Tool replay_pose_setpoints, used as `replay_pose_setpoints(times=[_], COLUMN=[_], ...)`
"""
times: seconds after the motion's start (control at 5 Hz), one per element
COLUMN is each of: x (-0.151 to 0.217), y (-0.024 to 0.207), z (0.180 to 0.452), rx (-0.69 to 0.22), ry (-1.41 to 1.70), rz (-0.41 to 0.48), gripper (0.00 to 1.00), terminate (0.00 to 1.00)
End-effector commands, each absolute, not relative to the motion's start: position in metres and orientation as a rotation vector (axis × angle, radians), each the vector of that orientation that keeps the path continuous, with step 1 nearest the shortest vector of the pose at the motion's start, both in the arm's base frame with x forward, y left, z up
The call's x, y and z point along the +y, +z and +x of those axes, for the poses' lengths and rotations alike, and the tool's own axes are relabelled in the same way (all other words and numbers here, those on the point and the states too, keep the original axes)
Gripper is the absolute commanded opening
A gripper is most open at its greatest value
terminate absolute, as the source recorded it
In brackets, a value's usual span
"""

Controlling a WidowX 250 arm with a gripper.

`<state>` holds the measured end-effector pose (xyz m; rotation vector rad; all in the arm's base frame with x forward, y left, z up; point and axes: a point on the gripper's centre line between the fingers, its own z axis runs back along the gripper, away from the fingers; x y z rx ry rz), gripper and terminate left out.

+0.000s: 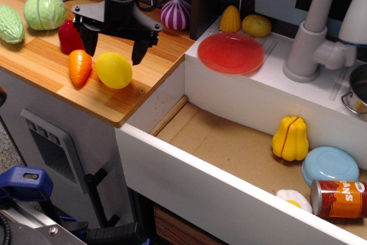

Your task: Put lemon on plate

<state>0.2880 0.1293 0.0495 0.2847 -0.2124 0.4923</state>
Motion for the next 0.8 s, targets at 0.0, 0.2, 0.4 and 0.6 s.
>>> replay_pose_setpoints(times=[0.0,0.2,0.4,0.6], x=[0.139,0.137,0.136,0.133], y=[0.051,0.044,0.036,0.029], z=[0.3,0.298,0.293,0.29], rx=[-0.244,-0.256,-0.273,-0.289], ry=[0.478,0.484,0.491,0.504], rz=[0.279,0.266,0.249,0.232], gripper=[1.0,1.0,1.0,1.0], terminate=[0.0,0.0,0.0,0.0])
